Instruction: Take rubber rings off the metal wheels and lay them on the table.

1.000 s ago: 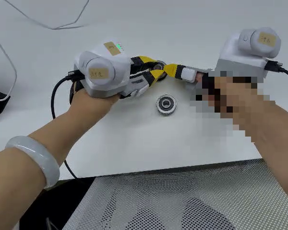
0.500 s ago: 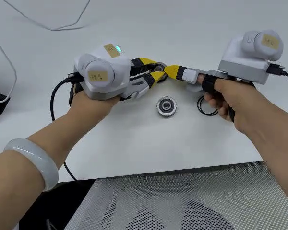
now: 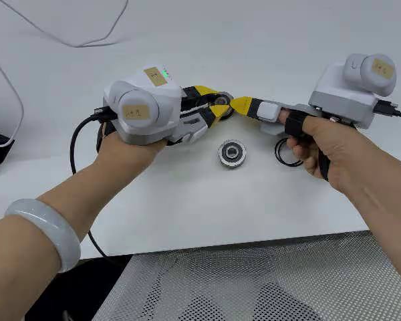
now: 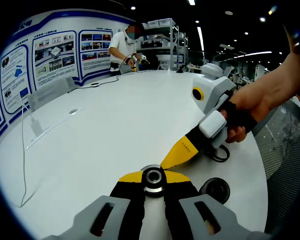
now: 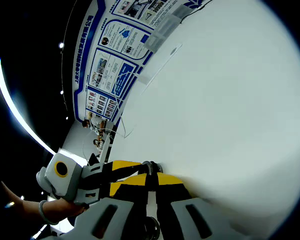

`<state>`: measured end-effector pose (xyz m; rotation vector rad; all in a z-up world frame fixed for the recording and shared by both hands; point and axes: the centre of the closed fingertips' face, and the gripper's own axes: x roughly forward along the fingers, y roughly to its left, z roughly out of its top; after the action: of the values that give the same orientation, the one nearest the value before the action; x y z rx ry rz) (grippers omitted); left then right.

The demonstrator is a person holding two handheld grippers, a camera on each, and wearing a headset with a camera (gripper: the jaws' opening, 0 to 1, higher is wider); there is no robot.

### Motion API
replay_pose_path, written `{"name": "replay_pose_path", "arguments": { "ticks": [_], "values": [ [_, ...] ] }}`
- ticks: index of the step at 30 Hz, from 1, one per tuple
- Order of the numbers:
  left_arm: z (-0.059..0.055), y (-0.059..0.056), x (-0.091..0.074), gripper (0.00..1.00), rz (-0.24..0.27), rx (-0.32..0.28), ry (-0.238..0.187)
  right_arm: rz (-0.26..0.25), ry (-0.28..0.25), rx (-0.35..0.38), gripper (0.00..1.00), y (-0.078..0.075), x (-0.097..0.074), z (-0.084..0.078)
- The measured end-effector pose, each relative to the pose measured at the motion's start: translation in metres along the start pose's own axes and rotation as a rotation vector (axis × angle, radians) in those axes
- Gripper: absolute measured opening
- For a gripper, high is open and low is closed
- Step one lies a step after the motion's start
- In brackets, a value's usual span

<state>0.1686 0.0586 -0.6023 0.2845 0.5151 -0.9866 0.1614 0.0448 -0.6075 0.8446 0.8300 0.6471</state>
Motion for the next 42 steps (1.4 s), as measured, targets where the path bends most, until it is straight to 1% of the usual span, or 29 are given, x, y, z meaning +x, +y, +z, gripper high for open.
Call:
{"name": "replay_pose_path", "arguments": {
  "ticks": [1,3,12,17,19,24,35,42],
  "values": [
    [0.0002,0.0000,0.0000,0.13,0.001,0.001,0.000,0.011,-0.009,-0.007,0.04,0.0013,-0.0020,0.0023],
    [0.0002,0.0000,0.0000,0.13,0.001,-0.001,-0.001,0.011,-0.007,-0.003,0.03,0.0013,-0.0027,0.0027],
    [0.0006,-0.0010,-0.0002,0.13,0.000,0.001,0.000,0.000,-0.009,-0.019,0.02,0.0019,-0.0020,0.0025],
    [0.0005,-0.0007,-0.0002,0.13,0.000,0.003,0.002,-0.013,-0.005,-0.062,0.02,0.0052,-0.0025,0.0025],
    [0.0006,-0.0008,-0.0002,0.13,0.000,0.005,0.004,-0.021,0.001,-0.101,0.01,0.0056,-0.0019,0.0027],
    [0.0005,-0.0008,-0.0002,0.13,0.001,0.004,0.003,-0.019,0.010,-0.132,0.01,0.0058,0.0004,0.0031],
    [0.0004,0.0003,-0.0002,0.13,0.005,-0.003,-0.003,-0.017,0.019,-0.140,0.01,0.0060,0.0060,0.0035],
    [0.0001,0.0007,-0.0003,0.12,-0.001,0.000,-0.005,0.005,0.028,-0.140,0.01,0.0099,0.0067,0.0032]
  ]
}}
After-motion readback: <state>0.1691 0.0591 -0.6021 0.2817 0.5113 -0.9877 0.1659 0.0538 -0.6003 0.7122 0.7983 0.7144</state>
